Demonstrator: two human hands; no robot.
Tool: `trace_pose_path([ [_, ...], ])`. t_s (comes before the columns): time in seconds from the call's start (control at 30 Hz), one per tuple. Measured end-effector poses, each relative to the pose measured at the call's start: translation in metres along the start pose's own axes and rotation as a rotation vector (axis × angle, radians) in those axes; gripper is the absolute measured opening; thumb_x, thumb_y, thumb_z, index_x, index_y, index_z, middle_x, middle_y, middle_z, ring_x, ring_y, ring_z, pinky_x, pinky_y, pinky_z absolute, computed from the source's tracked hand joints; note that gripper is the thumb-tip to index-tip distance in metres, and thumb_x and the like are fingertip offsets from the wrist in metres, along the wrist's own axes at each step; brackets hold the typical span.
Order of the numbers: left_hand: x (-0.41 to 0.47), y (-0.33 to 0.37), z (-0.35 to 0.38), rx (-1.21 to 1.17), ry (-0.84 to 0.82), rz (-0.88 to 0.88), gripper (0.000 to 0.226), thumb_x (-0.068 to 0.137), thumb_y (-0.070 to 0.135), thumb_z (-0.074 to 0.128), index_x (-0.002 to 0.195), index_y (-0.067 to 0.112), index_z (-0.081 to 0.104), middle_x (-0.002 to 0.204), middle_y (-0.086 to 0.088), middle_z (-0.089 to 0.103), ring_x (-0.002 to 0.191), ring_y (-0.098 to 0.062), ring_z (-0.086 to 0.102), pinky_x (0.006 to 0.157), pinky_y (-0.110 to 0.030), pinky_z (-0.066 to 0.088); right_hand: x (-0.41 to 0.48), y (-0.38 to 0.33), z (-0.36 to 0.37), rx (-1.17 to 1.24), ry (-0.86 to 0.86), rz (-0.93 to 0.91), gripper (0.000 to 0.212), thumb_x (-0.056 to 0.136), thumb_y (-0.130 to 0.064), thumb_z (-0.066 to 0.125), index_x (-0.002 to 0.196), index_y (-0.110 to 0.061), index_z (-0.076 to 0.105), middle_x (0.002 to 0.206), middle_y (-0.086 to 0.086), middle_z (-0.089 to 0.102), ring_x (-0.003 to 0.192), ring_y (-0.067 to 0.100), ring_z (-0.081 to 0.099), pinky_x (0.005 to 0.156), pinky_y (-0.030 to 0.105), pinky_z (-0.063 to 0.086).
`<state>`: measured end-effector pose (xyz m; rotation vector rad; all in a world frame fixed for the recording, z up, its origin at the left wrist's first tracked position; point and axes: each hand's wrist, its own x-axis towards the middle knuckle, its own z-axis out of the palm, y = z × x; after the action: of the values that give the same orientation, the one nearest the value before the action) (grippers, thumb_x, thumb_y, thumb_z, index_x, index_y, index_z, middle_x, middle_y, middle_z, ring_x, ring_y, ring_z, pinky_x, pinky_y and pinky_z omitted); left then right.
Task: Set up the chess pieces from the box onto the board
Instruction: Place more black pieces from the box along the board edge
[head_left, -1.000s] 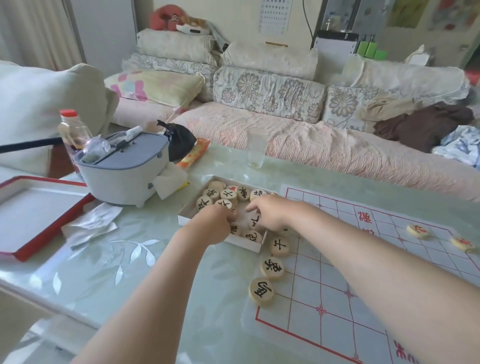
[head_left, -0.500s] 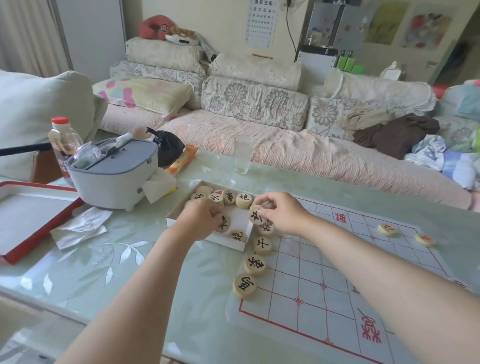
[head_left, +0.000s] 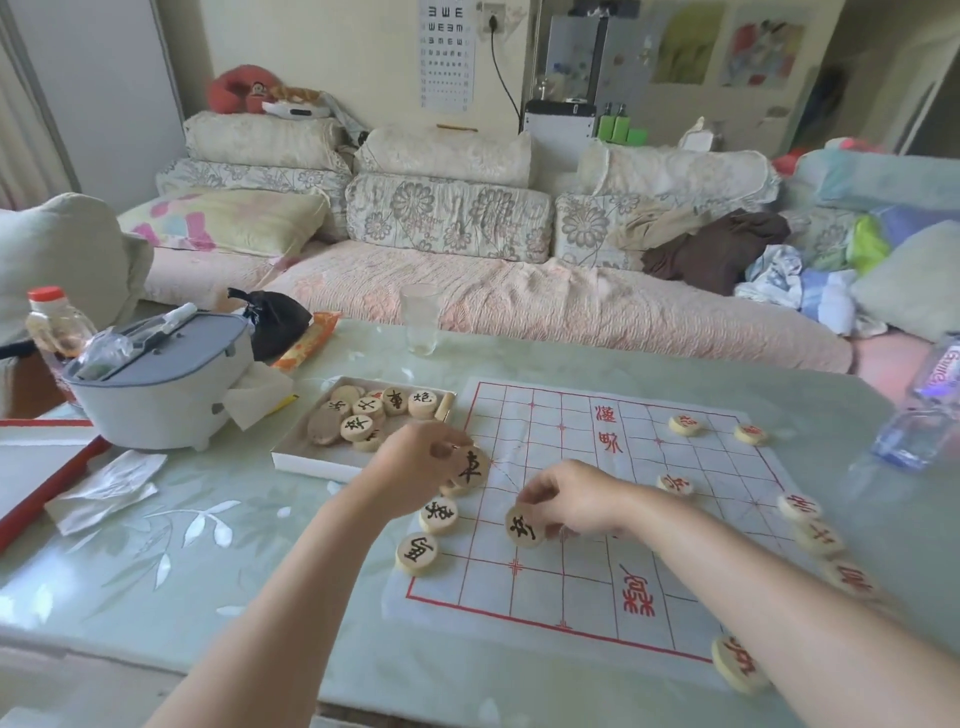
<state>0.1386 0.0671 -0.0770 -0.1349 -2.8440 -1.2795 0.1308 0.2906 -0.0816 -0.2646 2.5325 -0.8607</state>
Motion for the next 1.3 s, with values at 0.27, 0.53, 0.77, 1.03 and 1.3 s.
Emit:
trace_pose_path([
  [0.27, -0.017, 0.006, 0.016, -0.112, -0.036, -0.086, 0.014, 0.092, 0.016, 0.062, 0.106, 0.013, 0.062, 0.08, -0.005, 0.072, 0.066, -0.022, 0.07, 0.065, -0.035, 0.059, -0.007, 0.002, 0.012, -0.246, 0.085, -0.032, 0.02, 0.093, -0.032, 0.061, 0.106, -0.022, 0.073, 0.105, -0.002, 0.07, 0.086, 0.013, 0.06, 0.068, 0.022, 0.046],
  [0.53, -0.035, 0.008, 0.014, -0.332, -0.054, -0.157, 0.008, 0.09, 0.016, 0.066, 0.094, 0.011, 0.071, 0.074, -0.006, 0.073, 0.059, -0.01, 0.063, 0.052, -0.018, 0.047, -0.018, -0.016, 0.011, -0.128, 0.14, -0.209, 0.04, 0.086, -0.024, 0.066, 0.125, -0.033, 0.061, 0.11, -0.013, 0.061, 0.083, 0.007, 0.057, 0.07, 0.018, 0.043],
  [0.77, -0.051, -0.004, 0.0, -0.43, -0.039, -0.194, 0.014, 0.086, 0.019, 0.07, 0.097, 0.011, 0.071, 0.075, -0.003, 0.075, 0.064, -0.012, 0.067, 0.058, -0.023, 0.048, -0.021, -0.037, 0.032, 0.036, 0.181, -0.342, 0.044, 0.077, -0.03, 0.082, 0.117, -0.034, 0.063, 0.099, -0.016, 0.063, 0.065, -0.008, 0.054, 0.06, 0.01, 0.036],
  [1.03, -0.061, -0.048, -0.015, 0.218, -0.061, 0.027, 0.023, 0.081, 0.023, 0.072, 0.092, 0.038, 0.058, 0.097, 0.013, 0.06, 0.083, -0.009, 0.056, 0.078, -0.022, 0.049, -0.021, -0.036, 0.054, -0.144, 0.145, -0.305, 0.044, 0.072, -0.044, 0.083, 0.11, -0.03, 0.066, 0.098, -0.015, 0.066, 0.079, -0.007, 0.058, 0.068, 0.01, 0.041],
  [1.3, -0.064, -0.052, -0.014, 0.2, -0.101, 0.014, 0.018, 0.08, 0.032, 0.074, 0.093, 0.027, 0.062, 0.09, 0.014, 0.06, 0.077, -0.012, 0.06, 0.067, -0.017, 0.046, -0.029, -0.048, 0.081, -0.348, 0.108, -0.266, 0.051, 0.062, -0.071, 0.074, 0.099, -0.039, 0.056, 0.088, -0.015, 0.064, 0.082, 0.005, 0.06, 0.07, 0.029, 0.048],
])
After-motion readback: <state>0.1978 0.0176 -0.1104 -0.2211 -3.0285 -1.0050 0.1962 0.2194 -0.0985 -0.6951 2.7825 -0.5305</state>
